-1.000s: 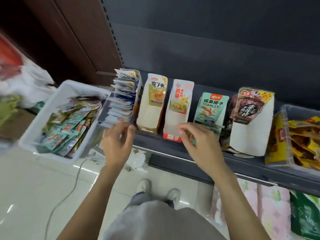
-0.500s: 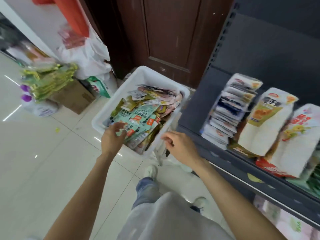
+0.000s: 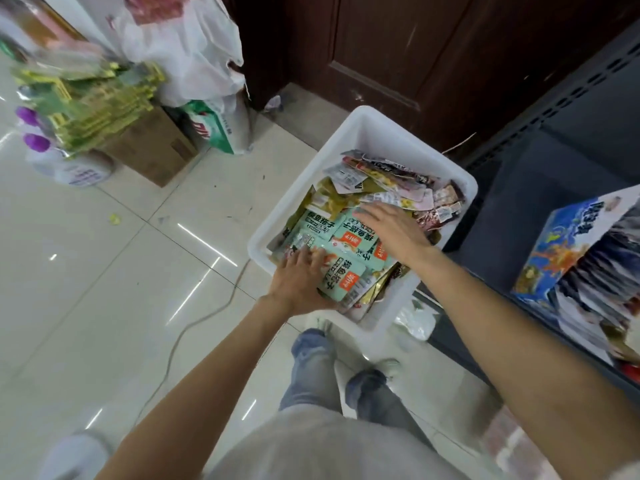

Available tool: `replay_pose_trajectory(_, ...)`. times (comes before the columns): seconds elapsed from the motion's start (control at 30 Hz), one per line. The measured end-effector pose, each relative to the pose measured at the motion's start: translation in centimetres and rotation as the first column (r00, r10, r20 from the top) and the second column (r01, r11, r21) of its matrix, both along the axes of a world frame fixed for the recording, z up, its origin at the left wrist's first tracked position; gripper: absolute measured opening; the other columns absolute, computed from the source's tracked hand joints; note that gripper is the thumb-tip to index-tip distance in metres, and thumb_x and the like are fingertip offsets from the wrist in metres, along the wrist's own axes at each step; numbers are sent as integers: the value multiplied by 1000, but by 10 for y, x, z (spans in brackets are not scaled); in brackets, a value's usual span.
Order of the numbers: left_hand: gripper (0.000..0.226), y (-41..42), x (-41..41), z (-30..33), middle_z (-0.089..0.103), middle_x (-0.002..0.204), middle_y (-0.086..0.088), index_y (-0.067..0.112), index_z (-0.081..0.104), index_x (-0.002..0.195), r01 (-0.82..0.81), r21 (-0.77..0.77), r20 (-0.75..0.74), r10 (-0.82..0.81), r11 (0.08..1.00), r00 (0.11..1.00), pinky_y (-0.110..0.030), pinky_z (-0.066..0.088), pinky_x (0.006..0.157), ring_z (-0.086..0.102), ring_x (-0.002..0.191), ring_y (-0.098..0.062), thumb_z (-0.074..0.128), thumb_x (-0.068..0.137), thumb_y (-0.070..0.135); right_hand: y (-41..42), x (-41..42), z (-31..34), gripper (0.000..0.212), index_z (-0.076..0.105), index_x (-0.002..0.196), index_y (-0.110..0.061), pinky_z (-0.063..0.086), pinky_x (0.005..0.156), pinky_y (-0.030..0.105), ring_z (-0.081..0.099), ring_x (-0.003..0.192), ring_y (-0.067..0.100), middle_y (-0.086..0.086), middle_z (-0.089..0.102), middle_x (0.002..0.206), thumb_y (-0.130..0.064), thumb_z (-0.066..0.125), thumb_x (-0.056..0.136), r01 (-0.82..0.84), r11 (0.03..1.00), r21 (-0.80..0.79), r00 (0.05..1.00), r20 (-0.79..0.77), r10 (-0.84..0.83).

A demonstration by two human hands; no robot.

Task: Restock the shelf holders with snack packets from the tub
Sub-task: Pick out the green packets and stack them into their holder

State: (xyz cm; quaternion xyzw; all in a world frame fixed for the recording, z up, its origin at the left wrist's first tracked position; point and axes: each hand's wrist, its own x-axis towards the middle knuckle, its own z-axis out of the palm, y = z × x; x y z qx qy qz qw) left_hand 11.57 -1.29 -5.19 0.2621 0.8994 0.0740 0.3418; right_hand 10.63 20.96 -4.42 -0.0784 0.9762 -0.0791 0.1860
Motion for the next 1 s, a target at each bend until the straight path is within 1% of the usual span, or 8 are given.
replay_pose_trajectory(0.13, 49, -7, -4, 10, 53, 138, 1, 29, 46, 137, -126, 280, -132, 168, 952, 977, -38, 50, 88, 59, 113, -24, 52, 92, 46, 6, -2, -1, 70, 44, 141, -24, 37, 110, 42, 48, 130, 24, 4, 49, 143, 15, 53, 84, -29, 997, -68, 998, -49, 25)
replay_pose_trajectory(0.23, 34, -11, -9, 13, 63, 124, -1, 27, 58, 128, -267, 444, -123, 353, 855, 927, -27, 48, 65, 66, 95, -24, 46, 98, 38, 8, 5, 12, 40, 59, 127, -17, 42, 105, 40, 58, 117, 23, 6, 62, 127, -4, 62, 89, 6, 994, -113, 993, -118, -19)
replay_pose_trajectory(0.37, 32, -14, -24, 18, 67, 105, -3, 16, 65, 115, -629, 528, 214, 628, 570, 748, -19, 46, 62, 65, 93, -24, 42, 100, 31, 0, 24, 44, 13, 63, 101, -6, 45, 58, 29, 64, 70, 25, 7, 67, 79, -12, 52, 96, 288, 919, -269, 892, -273, -360)
replay_pose_trajectory(0.43, 31, -15, -31, 26, 66, 103, -1, 14, 65, 110, -747, 525, 375, 677, 407, 633, -26, 51, 71, 66, 96, -24, 40, 101, 29, -7, 36, 57, 12, 58, 105, -8, 43, 52, 26, 63, 66, 15, 0, 66, 82, -14, 50, 97, 457, 771, -443, 778, -221, -588)
replay_pose_trajectory(0.53, 22, -13, -37, 40, 69, 106, -4, 15, 60, 105, -840, 505, 573, 650, 199, 499, -32, 56, 77, 67, 95, -21, 42, 101, 26, -20, 55, 71, 24, 52, 114, -20, 50, 65, 11, 64, 81, -6, -8, 64, 103, -8, 56, 94, 577, 369, -728, 637, 119, -762)
replay_pose_trajectory(0.67, 23, -7, -36, 54, 69, 111, 0, 14, 54, 120, -888, 455, 740, 529, 60, 415, -29, 58, 72, 69, 96, -19, 44, 100, 19, -29, 74, 83, 40, 49, 105, -39, 55, 68, 22, 68, 90, 4, -10, 70, 104, -5, 62, 89, 577, -10, -816, 518, 376, -768)
replay_pose_trajectory(0.9, 31, 23, -26, 70, 66, 117, -12, 1, 51, 124, -919, 394, 869, 318, 16, 378, -43, 52, 88, 65, 104, -28, 50, 93, 1, -18, 103, 100, 33, 51, 118, -18, 55, 68, 20, 68, 86, 1, -6, 69, 105, -3, 60, 90, 555, -163, -816, 289, 373, -882)
replay_pose_trajectory(1.0, 29, 46, -23, 77, 61, 104, -13, 3, 46, 125, -977, 213, 957, 205, -27, 203, -38, 47, 85, 60, 85, -24, 42, 97, 6, -8, 119, 114, 32, 51, 115, -22, 56, 69, 20, 67, 86, -2, -13, 68, 101, -1, 58, 91, 504, -155, -850, 244, 312, -918)
